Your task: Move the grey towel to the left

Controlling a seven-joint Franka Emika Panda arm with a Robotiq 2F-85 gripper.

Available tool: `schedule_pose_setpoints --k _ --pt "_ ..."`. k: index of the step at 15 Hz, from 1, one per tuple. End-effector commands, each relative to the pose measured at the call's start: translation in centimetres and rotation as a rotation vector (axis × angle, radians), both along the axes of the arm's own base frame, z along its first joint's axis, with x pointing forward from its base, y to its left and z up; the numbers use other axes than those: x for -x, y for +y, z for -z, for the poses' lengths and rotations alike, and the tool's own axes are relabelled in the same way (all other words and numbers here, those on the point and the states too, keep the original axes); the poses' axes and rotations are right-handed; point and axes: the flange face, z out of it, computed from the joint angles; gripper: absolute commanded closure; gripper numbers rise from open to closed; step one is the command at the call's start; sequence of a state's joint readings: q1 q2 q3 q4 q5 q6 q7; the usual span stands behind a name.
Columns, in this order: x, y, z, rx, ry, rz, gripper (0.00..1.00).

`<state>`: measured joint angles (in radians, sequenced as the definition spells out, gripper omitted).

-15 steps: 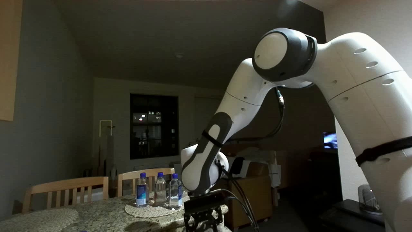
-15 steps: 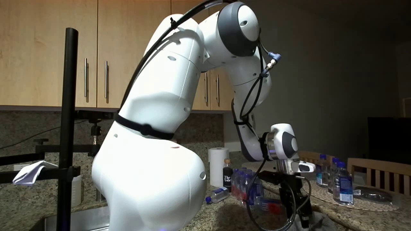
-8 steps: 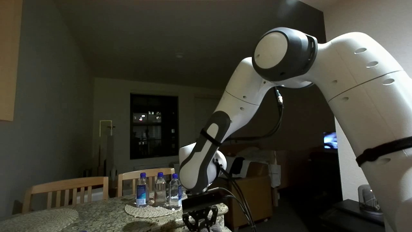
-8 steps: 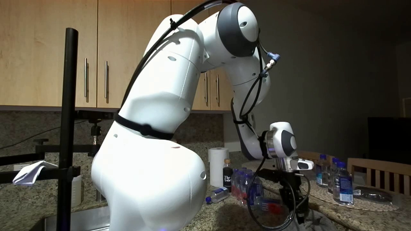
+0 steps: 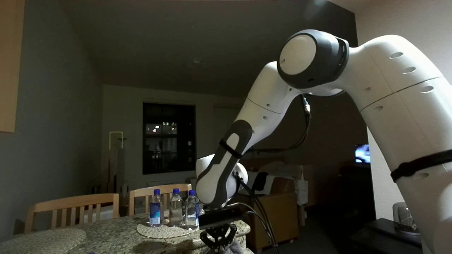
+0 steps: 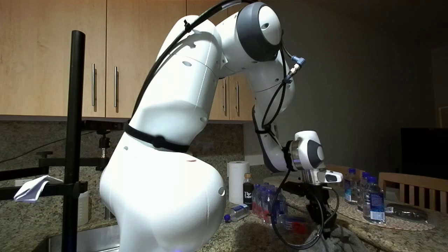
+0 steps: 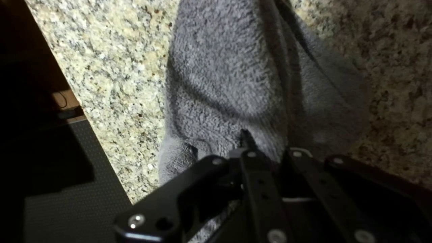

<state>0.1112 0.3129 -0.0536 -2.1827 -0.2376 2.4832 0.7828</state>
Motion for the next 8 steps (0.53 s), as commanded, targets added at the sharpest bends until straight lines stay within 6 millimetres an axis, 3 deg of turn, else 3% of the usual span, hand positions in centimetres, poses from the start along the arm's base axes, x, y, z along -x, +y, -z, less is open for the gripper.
schedule_pose_setpoints --k 1,8 --pt "-0.2 0.6 -2.8 -0.021 -0.036 -0.047 0.91" --pt "-0.8 3.2 -8.0 -0.042 -0.122 -0.139 0.91"
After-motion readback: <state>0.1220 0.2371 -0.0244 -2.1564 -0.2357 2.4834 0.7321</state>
